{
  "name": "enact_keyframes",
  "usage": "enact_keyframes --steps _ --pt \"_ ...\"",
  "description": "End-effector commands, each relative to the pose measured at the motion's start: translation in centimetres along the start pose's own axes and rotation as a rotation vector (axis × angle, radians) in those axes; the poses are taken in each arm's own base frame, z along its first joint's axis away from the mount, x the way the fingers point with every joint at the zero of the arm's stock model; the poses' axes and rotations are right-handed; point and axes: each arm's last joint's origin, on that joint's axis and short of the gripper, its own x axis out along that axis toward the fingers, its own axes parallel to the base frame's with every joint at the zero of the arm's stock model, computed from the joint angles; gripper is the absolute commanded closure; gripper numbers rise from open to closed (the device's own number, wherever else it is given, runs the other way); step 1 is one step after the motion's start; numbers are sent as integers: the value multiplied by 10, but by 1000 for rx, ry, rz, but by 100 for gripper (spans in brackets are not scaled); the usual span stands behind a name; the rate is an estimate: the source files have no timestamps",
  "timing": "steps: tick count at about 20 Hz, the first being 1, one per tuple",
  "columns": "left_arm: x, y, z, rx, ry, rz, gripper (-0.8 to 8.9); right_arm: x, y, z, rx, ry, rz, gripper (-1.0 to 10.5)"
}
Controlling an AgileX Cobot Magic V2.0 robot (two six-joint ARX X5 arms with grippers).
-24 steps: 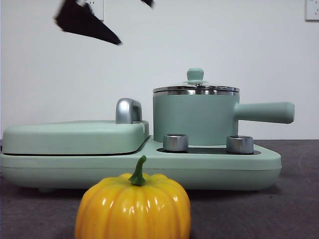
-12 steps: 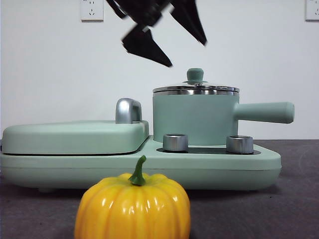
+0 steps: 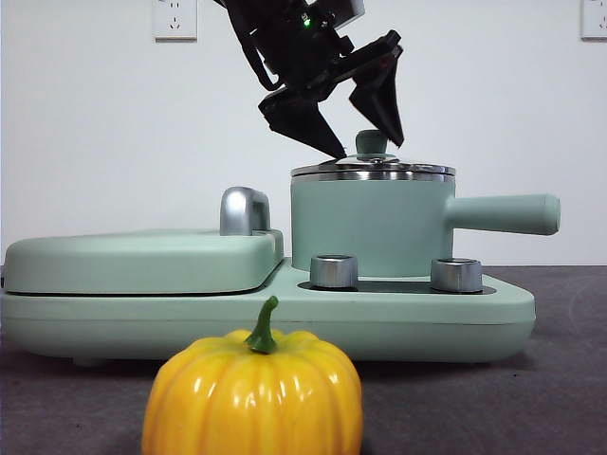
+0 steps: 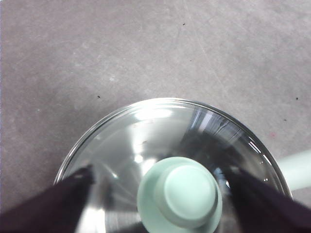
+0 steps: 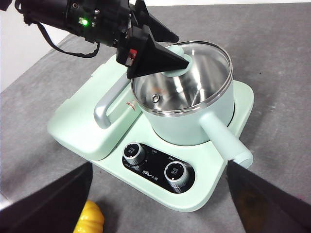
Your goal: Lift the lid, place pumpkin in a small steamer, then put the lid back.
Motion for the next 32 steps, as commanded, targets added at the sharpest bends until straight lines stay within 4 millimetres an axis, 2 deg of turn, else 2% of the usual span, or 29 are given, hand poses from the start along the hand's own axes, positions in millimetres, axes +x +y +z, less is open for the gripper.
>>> enact_keyframes --steps 1,5,8,12,18,21,25,28,32 --pt "3 -6 4 52 -1 -13 476 -2 2 5 -18 -16 8 507" --pt "5 -12 4 95 2 -24 485 -2 2 5 -18 -17 8 507" --pt "6 -13 4 105 5 -28 612 -2 2 5 -18 -16 8 507" --pt "6 -13 4 105 5 -27 732 -2 2 4 -17 -16 8 507" --pt "0 -13 9 107 -21 -24 731 -2 2 4 -17 -14 7 507" --pt "-14 -12 24 107 -44 -18 732 -1 2 5 -5 6 4 506" --pt "-43 -8 50 103 -77 -1 732 7 6 17 22 109 48 505" --pt "-62 5 62 84 -105 32 732 23 15 27 13 235 130 504" --pt "-92 33 61 40 -110 99 733 60 42 37 -85 398 144 504"
